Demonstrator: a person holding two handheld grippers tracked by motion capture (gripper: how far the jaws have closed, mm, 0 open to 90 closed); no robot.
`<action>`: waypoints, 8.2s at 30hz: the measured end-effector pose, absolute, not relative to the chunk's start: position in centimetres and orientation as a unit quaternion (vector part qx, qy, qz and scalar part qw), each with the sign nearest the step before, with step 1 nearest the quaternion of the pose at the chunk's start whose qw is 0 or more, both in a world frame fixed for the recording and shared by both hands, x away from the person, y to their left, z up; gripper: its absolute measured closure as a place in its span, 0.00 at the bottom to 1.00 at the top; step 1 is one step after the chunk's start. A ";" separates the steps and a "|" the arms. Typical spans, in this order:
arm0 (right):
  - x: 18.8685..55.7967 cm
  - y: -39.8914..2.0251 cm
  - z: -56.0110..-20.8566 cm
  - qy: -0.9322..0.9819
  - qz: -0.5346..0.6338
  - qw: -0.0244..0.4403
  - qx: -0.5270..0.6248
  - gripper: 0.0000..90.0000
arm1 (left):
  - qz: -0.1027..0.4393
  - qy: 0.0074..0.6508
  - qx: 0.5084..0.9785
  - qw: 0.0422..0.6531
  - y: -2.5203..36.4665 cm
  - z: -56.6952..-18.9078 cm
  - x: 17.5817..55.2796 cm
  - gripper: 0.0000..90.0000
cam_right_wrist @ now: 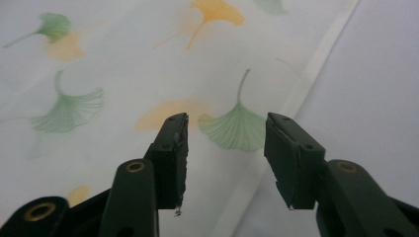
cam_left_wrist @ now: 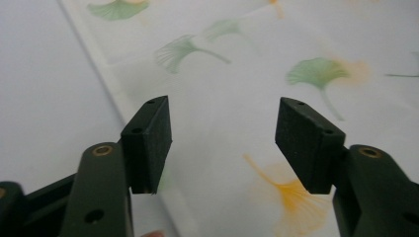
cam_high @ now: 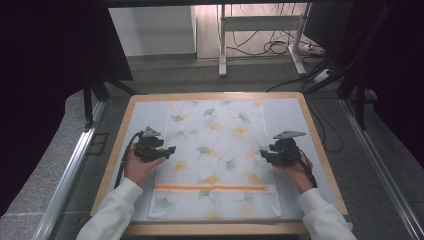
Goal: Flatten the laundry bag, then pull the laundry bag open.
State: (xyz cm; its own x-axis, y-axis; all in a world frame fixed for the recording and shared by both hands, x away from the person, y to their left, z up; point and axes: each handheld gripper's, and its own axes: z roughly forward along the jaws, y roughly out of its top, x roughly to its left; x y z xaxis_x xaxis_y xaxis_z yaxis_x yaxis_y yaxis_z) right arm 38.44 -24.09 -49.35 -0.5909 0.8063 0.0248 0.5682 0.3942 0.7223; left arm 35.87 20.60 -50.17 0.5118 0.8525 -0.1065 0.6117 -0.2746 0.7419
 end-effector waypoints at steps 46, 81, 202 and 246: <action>32.7 -27.6 -49.3 0.829 0.376 0.100 0.402 0.99 | 0.085 0.301 0.864 0.394 4.8 -48.6 29.8 0.42; 35.5 -27.2 -51.7 0.836 0.355 0.075 0.411 0.99 | 0.038 0.232 0.906 0.353 -9.0 -51.1 32.2 0.67; 29.9 -27.1 -51.2 0.833 0.334 0.050 0.438 1.00 | -0.011 0.278 0.877 0.393 -8.3 -52.1 31.1 1.00; 29.5 -27.3 -51.7 0.828 0.345 0.045 0.439 1.00 | -0.048 0.293 0.860 0.415 -6.9 -52.9 31.2 1.00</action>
